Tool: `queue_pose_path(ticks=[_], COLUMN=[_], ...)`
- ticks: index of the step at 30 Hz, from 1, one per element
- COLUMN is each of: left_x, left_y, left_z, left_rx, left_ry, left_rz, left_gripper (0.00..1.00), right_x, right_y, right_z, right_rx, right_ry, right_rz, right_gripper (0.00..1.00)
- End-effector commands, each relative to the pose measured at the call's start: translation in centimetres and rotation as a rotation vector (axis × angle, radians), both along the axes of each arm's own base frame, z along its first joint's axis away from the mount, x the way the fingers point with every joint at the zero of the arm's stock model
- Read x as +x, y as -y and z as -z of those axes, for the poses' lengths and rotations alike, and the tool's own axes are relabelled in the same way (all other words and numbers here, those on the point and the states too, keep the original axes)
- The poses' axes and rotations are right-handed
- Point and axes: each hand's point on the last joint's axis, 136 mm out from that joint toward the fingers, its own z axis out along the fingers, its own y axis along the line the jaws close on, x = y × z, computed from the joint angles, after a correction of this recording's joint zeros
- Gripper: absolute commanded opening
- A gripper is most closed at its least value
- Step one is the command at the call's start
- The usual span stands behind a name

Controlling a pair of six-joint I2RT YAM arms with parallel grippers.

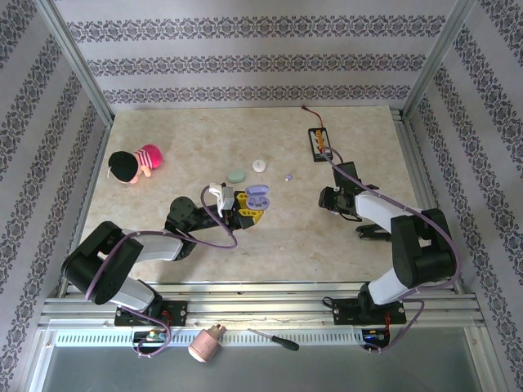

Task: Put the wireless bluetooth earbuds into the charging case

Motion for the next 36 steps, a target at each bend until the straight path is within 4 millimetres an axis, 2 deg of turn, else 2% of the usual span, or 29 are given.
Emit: queue_pose_path(ticks=[1, 8, 15, 24, 36], left_x=[0.1, 0.1, 0.0, -0.1, 0.0], left_y=[-1.1, -1.8, -1.9, -2.1, -2.1], left_z=[-1.0, -1.3, -1.2, -1.1, -1.1], left_rx=[-0.022, -0.026, -0.026, -0.024, -0.024], left_ry=[0.068, 0.074, 0.073, 0.071, 0.073], left_rz=[-0.027, -0.040, -0.041, -0.049, -0.051], left_gripper=[0.33, 0.33, 0.33, 0.33, 0.33], right_x=[-0.7, -2.2, -2.1, -1.8, -1.9], right_y=[1.4, 2.7, 2.5, 1.3, 1.3], right_z=[-1.9, -2.9, -1.7, 1.0, 2.0], right_rx=[-0.170, -0.467, -0.652, -0.696, -0.709], right_ry=[-0.003, -0.127, -0.260, -0.359, -0.398], right_rz=[-0.015, -0.104, -0.177, -0.229, -0.241], right_gripper=[0.48, 0.50, 0.38, 0.31, 0.28])
